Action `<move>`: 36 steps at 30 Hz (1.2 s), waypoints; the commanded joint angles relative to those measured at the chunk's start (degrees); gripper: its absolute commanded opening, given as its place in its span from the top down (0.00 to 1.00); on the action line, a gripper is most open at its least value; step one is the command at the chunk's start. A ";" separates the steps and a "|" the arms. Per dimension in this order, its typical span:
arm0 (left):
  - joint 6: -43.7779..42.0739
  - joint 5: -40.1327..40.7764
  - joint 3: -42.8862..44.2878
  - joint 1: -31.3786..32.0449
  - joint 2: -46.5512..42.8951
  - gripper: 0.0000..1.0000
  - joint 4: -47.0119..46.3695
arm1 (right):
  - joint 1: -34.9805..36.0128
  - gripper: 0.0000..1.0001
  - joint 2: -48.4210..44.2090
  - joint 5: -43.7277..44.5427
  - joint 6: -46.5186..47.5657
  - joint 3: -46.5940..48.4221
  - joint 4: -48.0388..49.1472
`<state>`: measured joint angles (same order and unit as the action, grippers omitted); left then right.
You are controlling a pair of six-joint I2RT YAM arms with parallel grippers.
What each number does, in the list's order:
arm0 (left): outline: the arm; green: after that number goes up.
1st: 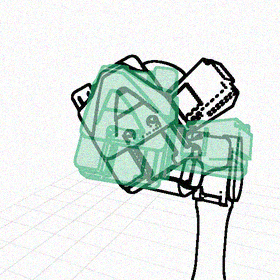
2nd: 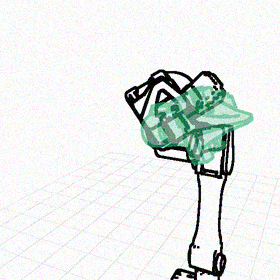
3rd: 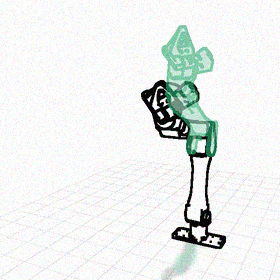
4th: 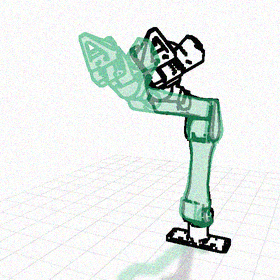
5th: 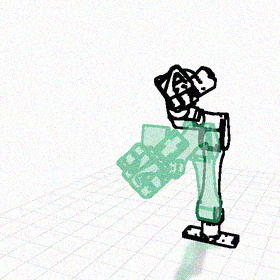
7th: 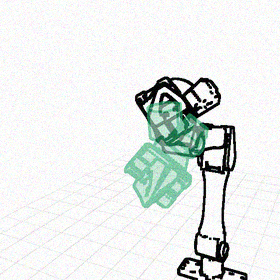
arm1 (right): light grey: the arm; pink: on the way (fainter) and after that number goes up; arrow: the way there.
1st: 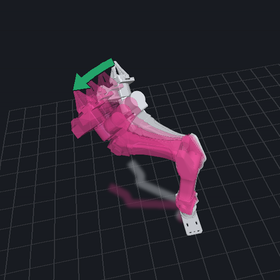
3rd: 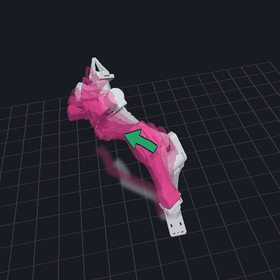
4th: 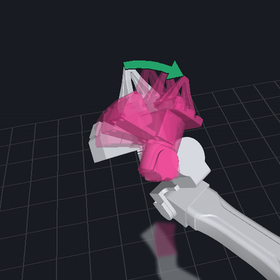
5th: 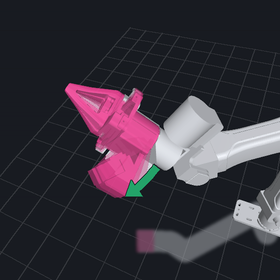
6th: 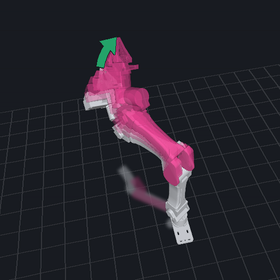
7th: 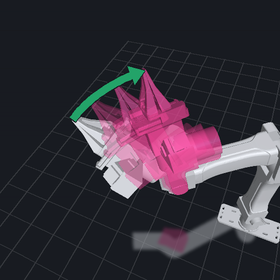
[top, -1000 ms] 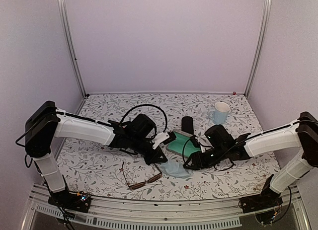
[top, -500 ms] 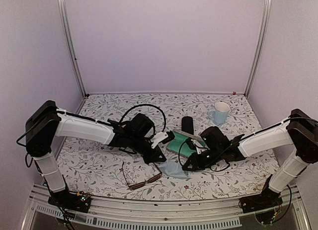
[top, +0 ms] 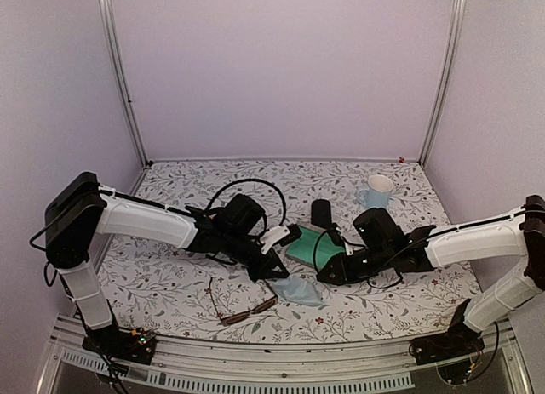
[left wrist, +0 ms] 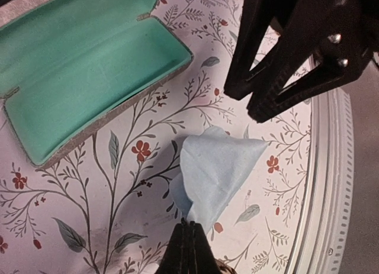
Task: Organize the sunglasses
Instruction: Place the glasses cleaning cloth at the center of the board.
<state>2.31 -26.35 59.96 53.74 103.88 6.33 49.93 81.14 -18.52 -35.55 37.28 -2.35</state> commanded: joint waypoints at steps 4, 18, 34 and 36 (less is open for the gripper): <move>-0.08 2.85 -0.67 0.32 -3.62 1.00 1.68 | 0.48 0.68 6.22 -1.09 -1.85 -0.27 6.09; -0.28 3.36 -0.80 0.32 -2.56 1.00 1.63 | 2.34 0.87 13.27 -3.94 -1.90 1.70 9.95; 4.12 -0.18 5.55 5.68 3.26 1.00 -1.57 | 6.29 0.93 -4.00 13.04 -3.53 3.65 -16.17; 5.21 0.16 5.61 6.06 3.86 1.00 -2.35 | 7.88 0.90 -4.26 15.89 -5.10 3.60 -19.20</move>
<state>5.06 -25.28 64.12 58.57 106.24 6.20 55.09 77.69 -9.50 -37.71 40.23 -12.36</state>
